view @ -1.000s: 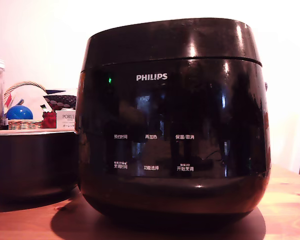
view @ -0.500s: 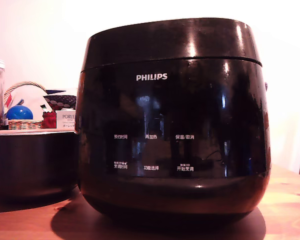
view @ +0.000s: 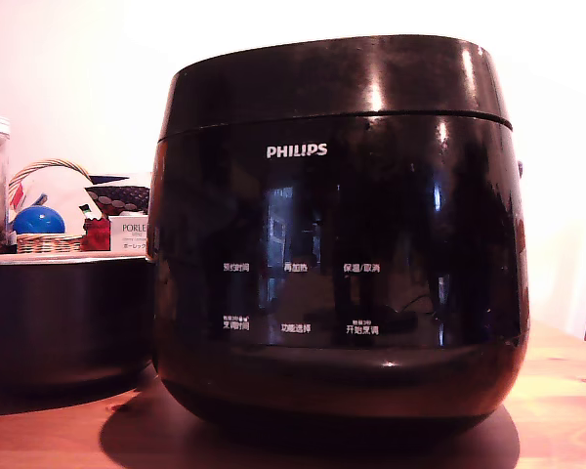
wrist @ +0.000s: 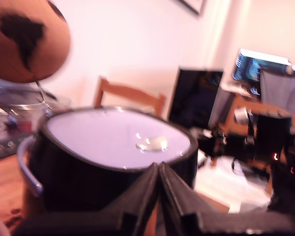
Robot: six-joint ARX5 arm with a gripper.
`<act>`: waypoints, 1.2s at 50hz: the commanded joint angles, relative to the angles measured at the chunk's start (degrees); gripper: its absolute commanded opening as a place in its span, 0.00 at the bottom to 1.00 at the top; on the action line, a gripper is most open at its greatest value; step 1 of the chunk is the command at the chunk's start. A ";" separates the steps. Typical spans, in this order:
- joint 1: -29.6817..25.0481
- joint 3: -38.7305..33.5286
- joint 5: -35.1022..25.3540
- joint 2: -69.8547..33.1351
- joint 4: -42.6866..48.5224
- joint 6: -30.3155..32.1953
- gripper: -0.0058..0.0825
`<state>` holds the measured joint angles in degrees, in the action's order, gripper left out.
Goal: Open the rice cooker by pressing the large metal button on the top of its lid with medium force
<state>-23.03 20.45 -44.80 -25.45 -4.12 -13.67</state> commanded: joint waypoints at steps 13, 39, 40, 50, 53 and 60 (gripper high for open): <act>-8.24 9.42 5.81 -16.98 -0.26 8.48 0.04; -20.37 19.10 14.03 -35.89 -0.83 19.76 0.04; -20.68 19.32 14.27 -36.33 -0.87 20.13 0.04; -22.75 19.87 16.79 -39.69 -2.97 20.20 0.04; -23.02 19.87 17.99 -40.19 -3.39 20.20 0.04; -23.08 19.87 20.94 -41.13 -4.50 20.22 0.04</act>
<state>-45.87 40.07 -24.25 -65.49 -7.88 6.28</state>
